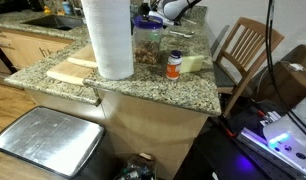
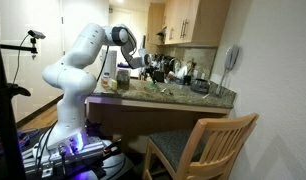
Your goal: Remove the white bar of soap from the top of the container with the blue lid and place it on top of the green lid on the right
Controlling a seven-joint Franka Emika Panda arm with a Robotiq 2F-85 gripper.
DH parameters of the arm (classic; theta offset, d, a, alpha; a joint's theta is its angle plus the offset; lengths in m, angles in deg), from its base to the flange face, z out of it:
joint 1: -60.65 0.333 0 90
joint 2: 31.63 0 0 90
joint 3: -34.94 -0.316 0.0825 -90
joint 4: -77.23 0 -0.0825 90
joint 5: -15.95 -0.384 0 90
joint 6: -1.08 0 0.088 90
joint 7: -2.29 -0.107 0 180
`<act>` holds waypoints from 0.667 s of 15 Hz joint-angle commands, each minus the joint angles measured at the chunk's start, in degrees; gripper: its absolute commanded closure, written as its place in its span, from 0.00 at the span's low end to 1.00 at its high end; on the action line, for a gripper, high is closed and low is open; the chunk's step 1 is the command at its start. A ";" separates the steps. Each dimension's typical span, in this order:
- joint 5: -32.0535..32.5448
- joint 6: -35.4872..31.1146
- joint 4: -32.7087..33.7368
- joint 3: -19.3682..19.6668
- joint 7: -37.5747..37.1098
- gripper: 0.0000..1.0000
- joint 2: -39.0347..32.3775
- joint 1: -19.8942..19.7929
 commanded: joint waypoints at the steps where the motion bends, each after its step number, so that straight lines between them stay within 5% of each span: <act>1: -1.46 1.24 -0.24 0.06 0.78 0.76 -0.14 -0.04; 3: -1.86 1.69 -0.25 -0.05 0.81 0.76 -0.12 -0.11; 4: -1.77 2.42 -0.16 0.25 0.36 0.26 -0.03 0.14; 10: -2.58 2.55 -0.82 -0.49 1.35 0.00 0.98 -0.36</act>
